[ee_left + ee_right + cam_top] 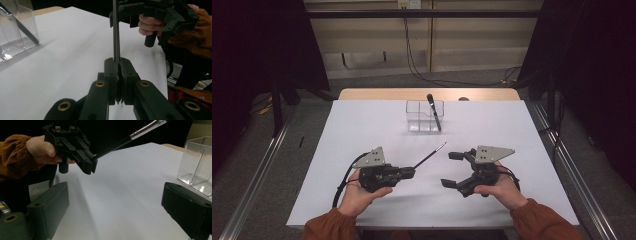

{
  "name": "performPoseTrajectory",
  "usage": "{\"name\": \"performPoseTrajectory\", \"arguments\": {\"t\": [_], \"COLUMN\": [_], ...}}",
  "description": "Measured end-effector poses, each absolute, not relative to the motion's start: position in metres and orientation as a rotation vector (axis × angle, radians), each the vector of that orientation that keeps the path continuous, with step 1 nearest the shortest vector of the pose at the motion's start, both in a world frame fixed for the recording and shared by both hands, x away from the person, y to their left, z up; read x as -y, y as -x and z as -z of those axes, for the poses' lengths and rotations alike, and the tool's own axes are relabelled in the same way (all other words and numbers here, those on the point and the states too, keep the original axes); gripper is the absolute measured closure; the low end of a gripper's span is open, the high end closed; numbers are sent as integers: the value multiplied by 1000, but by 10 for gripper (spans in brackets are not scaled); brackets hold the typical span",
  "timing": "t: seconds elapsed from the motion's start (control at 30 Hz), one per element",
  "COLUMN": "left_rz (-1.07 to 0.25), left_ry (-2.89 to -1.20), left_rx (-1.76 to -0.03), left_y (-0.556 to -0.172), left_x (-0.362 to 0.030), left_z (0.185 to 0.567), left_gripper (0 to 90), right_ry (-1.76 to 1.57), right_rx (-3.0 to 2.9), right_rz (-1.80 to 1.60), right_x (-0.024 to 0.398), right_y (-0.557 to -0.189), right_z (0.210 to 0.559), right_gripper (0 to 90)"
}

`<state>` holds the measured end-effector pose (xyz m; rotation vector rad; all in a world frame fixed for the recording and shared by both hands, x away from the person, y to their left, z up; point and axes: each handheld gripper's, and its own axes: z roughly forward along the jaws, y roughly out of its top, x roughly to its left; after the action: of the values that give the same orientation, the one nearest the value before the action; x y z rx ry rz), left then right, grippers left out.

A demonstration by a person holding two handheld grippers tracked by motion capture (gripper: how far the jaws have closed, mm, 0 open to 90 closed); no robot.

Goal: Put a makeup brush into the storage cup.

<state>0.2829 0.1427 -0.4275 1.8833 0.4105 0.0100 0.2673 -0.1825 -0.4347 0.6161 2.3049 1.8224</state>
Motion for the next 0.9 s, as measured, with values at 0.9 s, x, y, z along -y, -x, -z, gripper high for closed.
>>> {"name": "performPoseTrajectory", "arguments": {"t": [0.9], "left_rz": [2], "left_ry": [-1858], "left_rx": [-388], "left_y": [-282], "left_x": [-132], "left_z": [429], "left_gripper": [855], "right_ry": [-687], "right_rx": [-2247], "right_rz": [-1947], "right_x": [173], "right_y": [-275], "right_z": [425], "right_gripper": [262]}}
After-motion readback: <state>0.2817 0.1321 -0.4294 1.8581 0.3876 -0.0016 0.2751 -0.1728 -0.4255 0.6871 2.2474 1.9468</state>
